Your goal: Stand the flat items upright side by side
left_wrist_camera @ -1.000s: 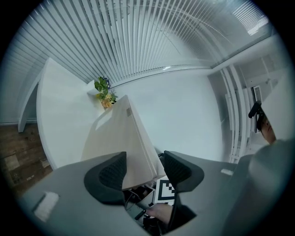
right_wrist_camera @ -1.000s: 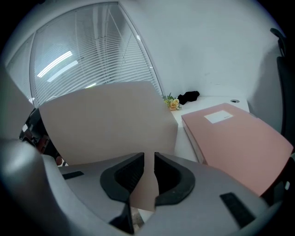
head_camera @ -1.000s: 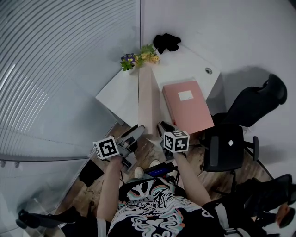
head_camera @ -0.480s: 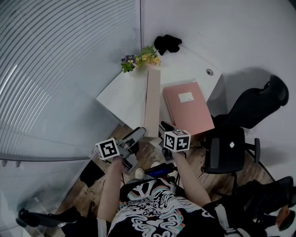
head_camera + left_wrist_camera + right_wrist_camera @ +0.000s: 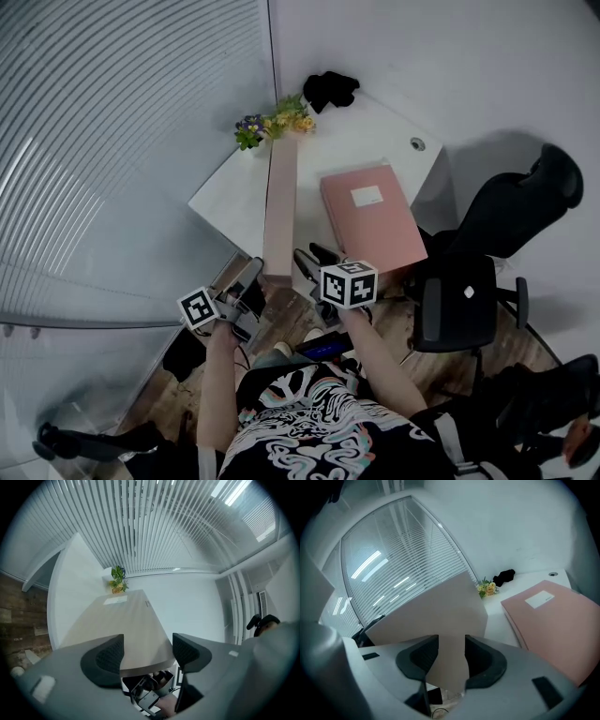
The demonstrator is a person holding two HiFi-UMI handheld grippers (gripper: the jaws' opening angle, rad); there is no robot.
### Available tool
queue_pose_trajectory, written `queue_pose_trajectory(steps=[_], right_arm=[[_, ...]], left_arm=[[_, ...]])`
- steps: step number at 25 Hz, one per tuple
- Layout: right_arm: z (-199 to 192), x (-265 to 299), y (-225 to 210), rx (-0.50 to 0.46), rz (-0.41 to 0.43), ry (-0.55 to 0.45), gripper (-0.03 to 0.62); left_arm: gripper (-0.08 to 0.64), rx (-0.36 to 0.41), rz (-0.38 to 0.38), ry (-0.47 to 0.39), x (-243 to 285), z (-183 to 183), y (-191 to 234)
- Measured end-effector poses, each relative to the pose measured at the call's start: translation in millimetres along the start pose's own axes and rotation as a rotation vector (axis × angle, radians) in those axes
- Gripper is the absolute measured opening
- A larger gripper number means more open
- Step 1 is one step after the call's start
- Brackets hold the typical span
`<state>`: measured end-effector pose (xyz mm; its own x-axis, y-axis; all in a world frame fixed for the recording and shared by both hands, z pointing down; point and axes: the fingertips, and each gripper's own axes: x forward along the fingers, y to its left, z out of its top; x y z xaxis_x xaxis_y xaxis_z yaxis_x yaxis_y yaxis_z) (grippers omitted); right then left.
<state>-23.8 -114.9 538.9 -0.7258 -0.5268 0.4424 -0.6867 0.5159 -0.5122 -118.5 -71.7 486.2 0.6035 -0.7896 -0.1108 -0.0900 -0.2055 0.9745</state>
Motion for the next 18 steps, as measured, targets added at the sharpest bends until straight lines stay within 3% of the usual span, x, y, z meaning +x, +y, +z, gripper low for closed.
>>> queue_pose_trajectory(steps=[4,8,14,18], right_arm=[[1,-8,2,0.051,0.029,-0.013,0.161],[26,-12,24,0.088,0.108,-0.056,0.158],[54,-15,34,0.073,0.128,-0.113,0.144],[71,-14,29,0.058,0.106,-0.124,0.159]], left_arm=[[0.318,-0.010,-0.007,-0.061,-8,7,2],[0.319,-0.046,-0.039,-0.105,-13,15,6],[0.291,-0.104,-0.098,-0.073,-1,11,13],[0.259,-0.090,-0.050,-0.024,5,11,31]])
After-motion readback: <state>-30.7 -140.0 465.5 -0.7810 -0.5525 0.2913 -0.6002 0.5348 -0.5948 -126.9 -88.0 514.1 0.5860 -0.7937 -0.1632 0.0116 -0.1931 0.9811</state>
